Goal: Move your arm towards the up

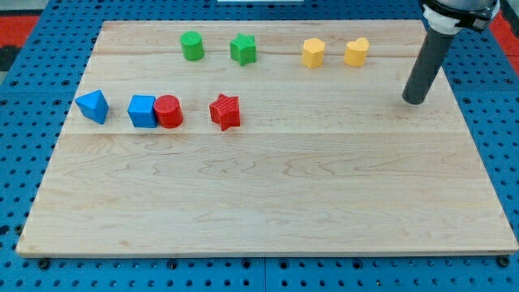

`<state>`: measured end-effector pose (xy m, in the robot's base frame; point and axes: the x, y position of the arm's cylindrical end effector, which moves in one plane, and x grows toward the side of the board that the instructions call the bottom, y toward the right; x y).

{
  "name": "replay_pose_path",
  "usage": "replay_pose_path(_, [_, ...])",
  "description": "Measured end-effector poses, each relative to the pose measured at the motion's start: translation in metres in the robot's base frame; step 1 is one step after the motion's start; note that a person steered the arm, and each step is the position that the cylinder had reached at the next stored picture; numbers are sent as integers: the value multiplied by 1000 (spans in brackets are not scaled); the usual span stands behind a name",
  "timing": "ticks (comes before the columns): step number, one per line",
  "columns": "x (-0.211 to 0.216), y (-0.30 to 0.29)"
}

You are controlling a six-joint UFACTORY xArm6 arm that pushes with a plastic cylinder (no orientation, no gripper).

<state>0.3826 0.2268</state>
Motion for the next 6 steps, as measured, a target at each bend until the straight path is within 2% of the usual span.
replay_pose_path(3, [7,0])
replay_pose_path(5, [7,-33])
replay_pose_path(6, [23,-48])
